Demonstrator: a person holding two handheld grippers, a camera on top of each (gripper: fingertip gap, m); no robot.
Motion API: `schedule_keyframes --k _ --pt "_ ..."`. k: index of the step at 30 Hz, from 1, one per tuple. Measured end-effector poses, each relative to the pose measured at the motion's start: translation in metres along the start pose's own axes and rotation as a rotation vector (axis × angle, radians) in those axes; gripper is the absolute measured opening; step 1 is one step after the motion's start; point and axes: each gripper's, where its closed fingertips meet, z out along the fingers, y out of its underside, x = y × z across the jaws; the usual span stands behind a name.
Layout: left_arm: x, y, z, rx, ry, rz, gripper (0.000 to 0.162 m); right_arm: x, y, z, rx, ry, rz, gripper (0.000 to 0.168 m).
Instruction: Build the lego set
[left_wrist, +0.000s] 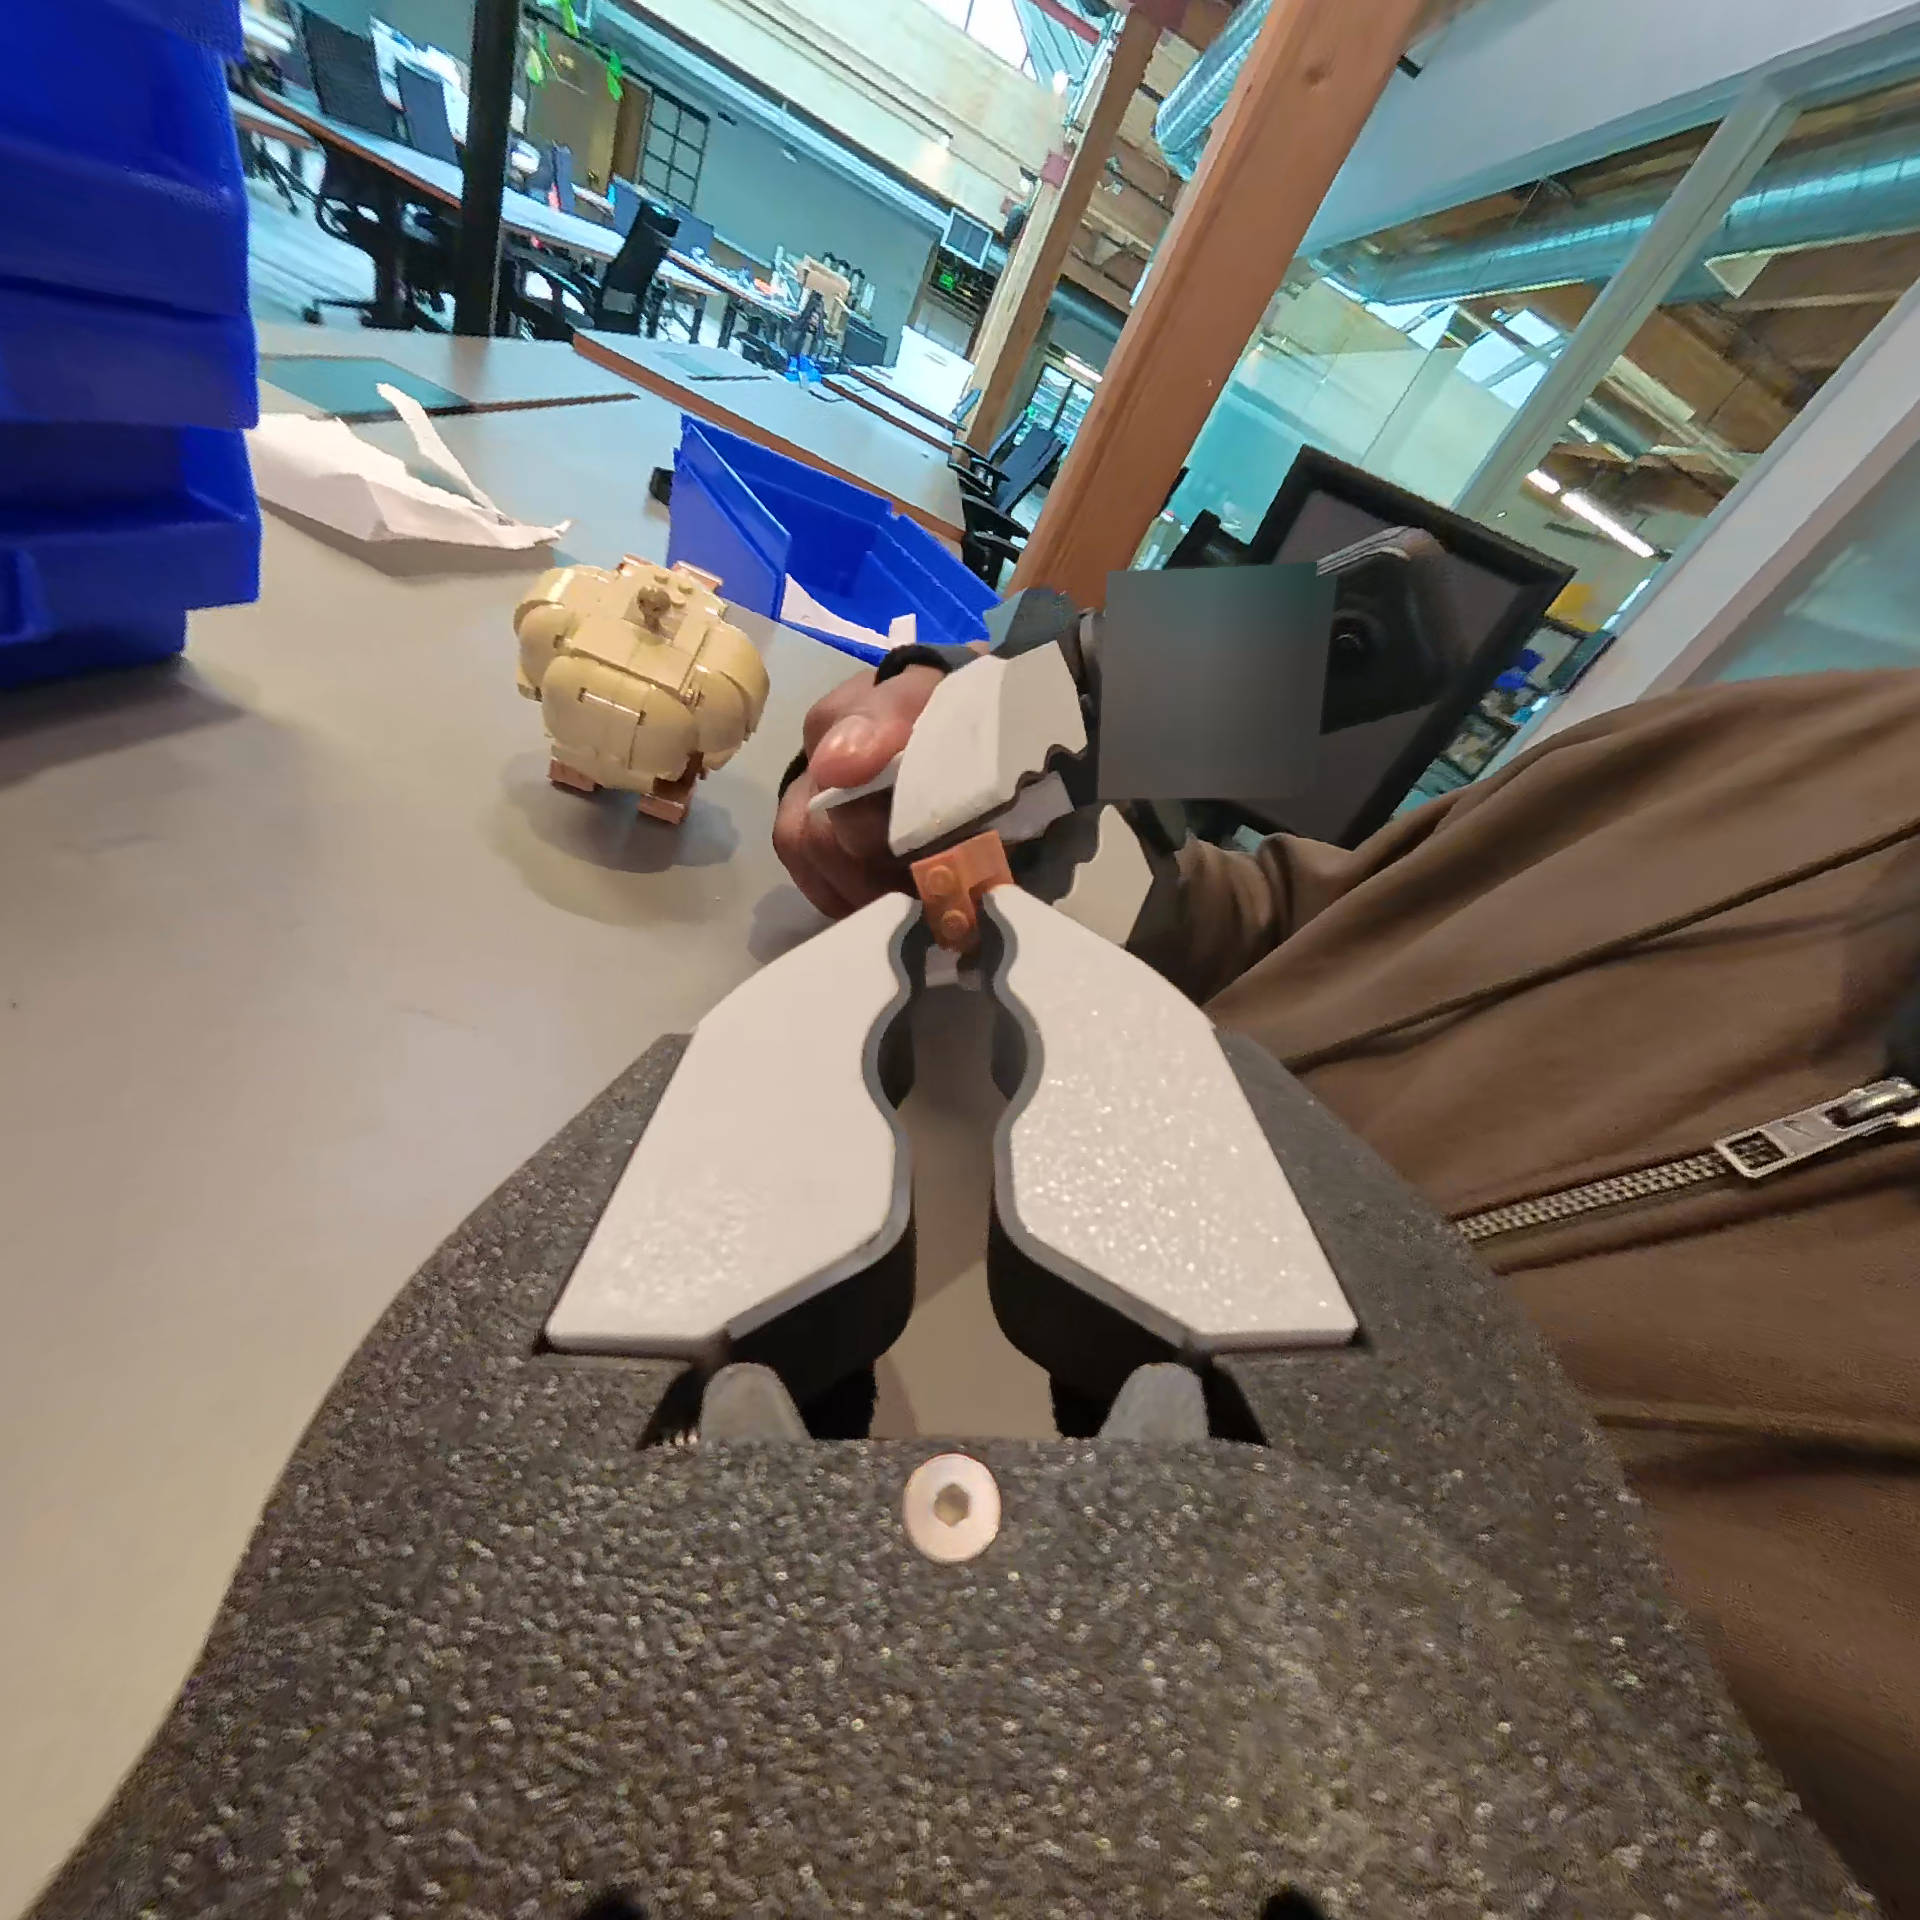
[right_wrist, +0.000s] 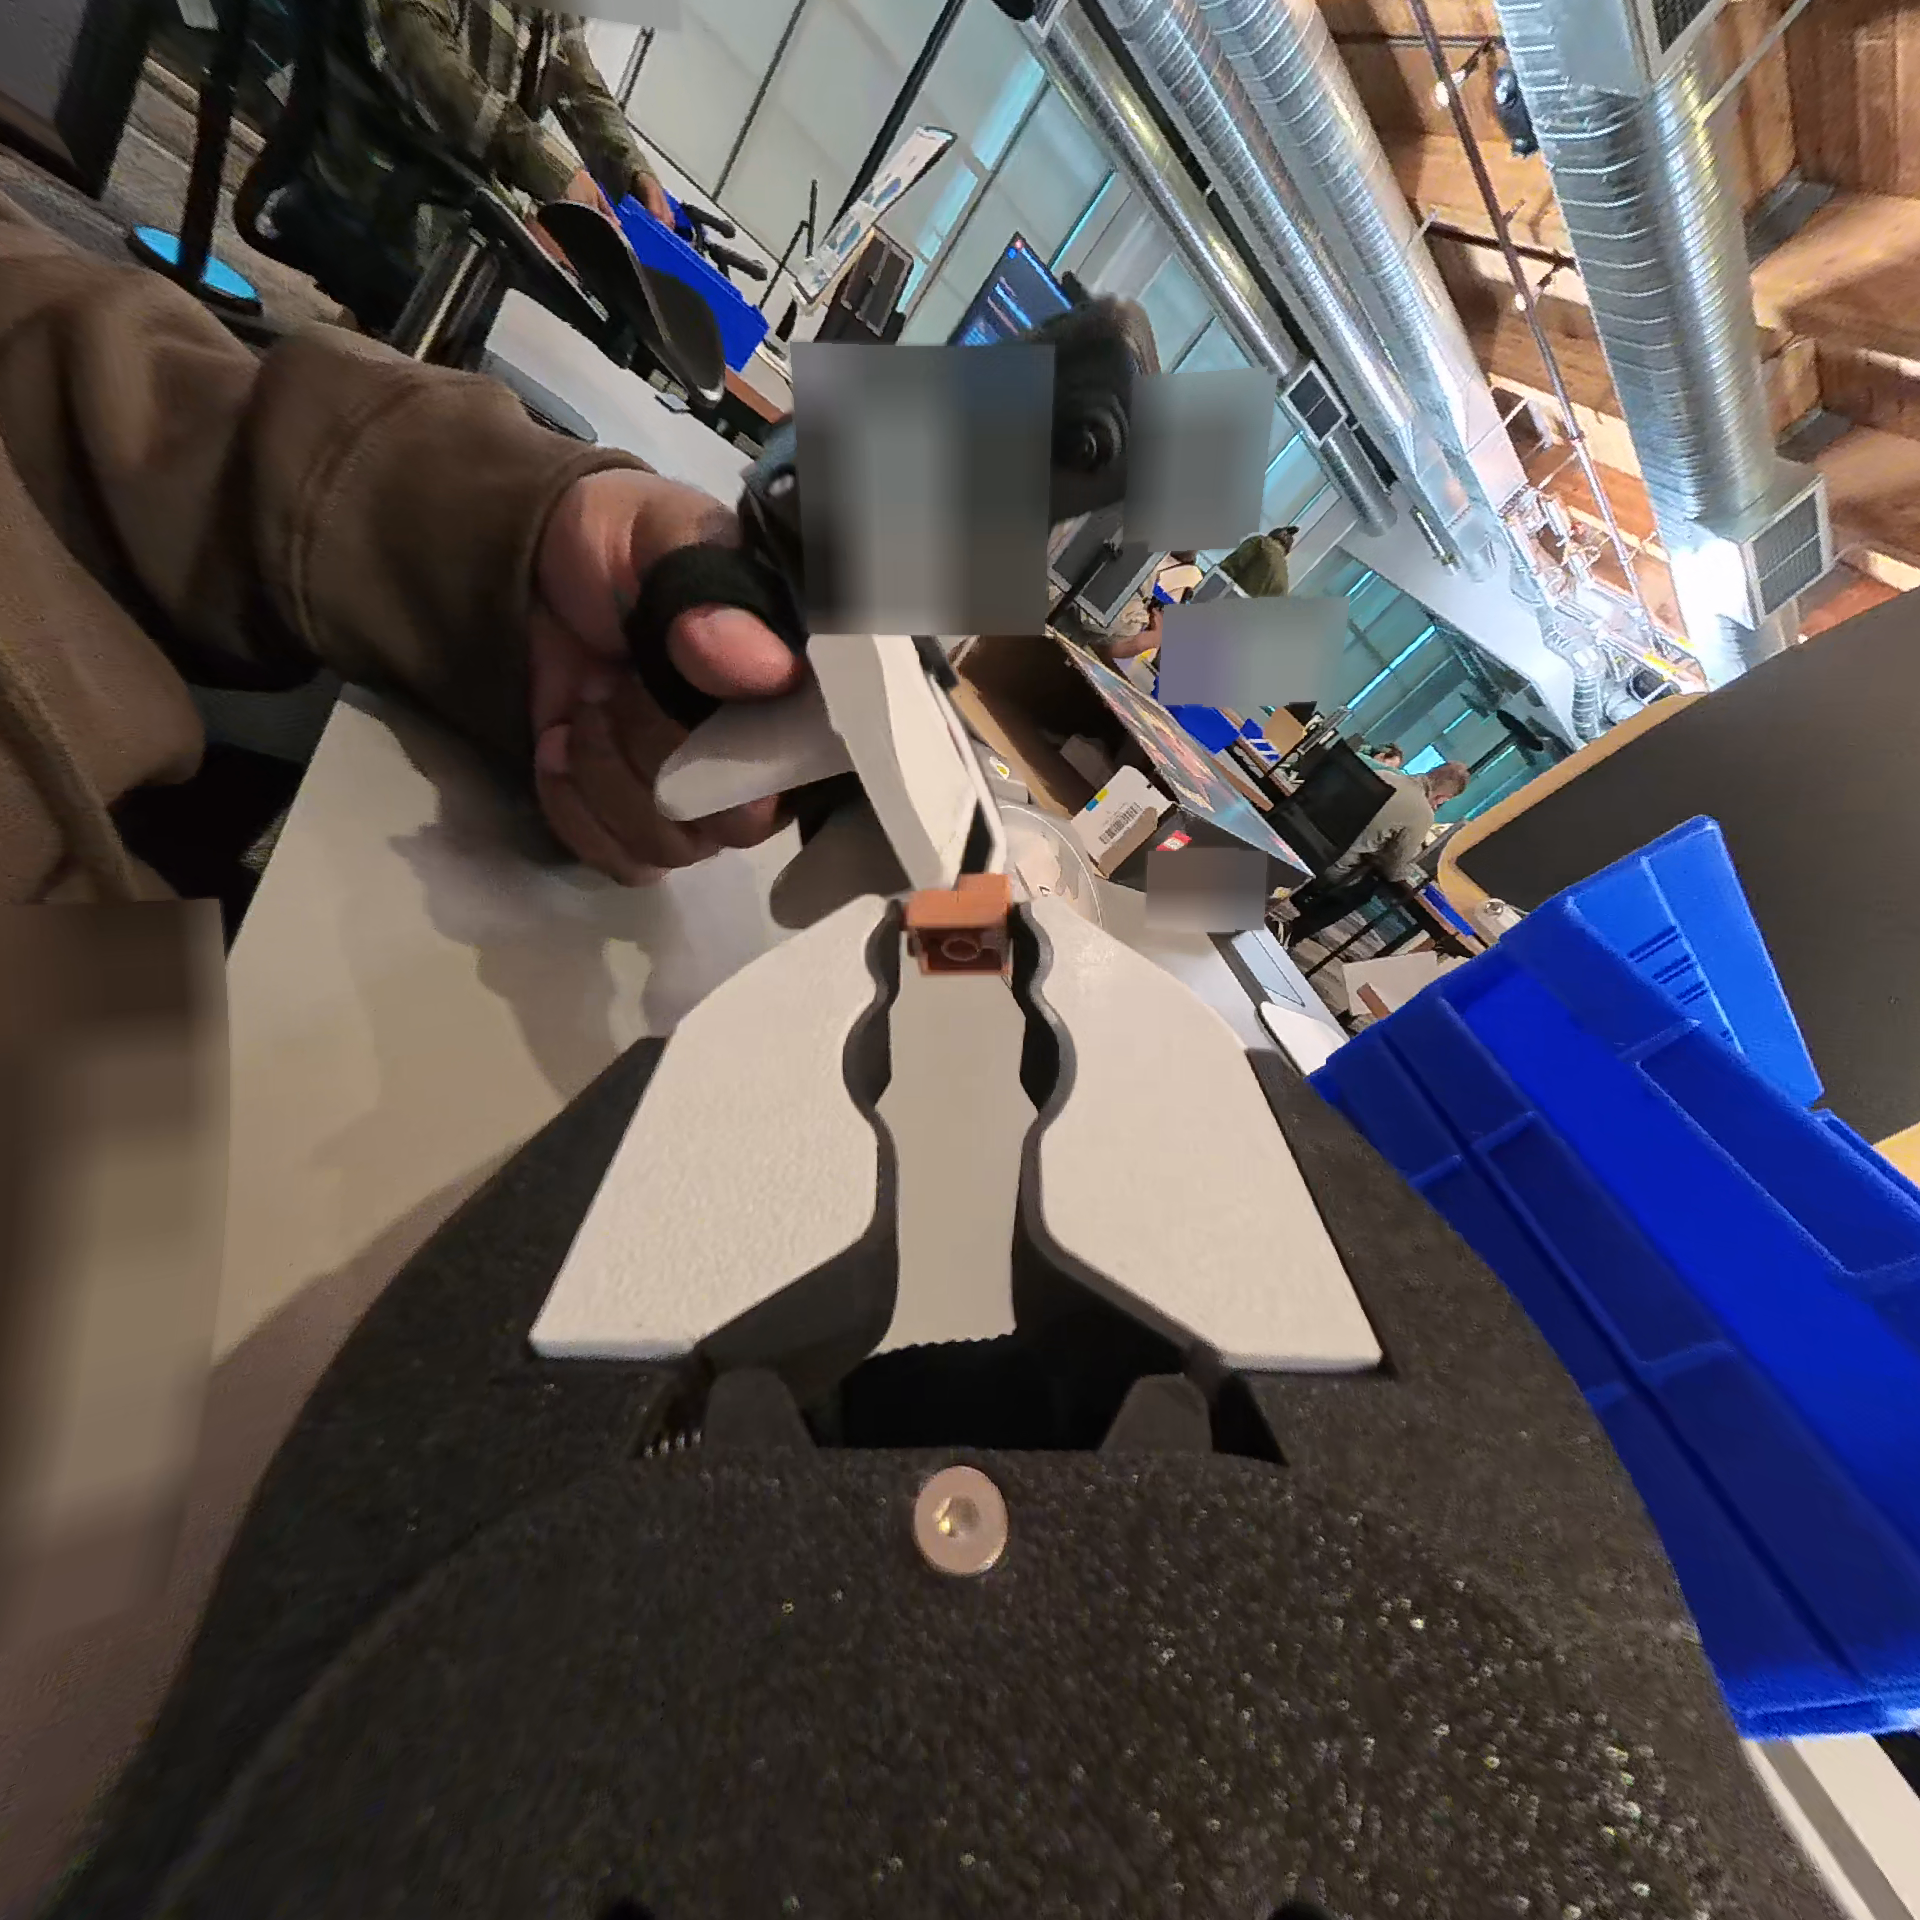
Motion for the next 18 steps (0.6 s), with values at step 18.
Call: schedule_keyframes --k 18 --pt "-0.014 0.026 0.006 -0.277 -0.278 0.644 0.008 -0.016 0.025 -0.014 -0.153 -0.222 0.117 0.03"
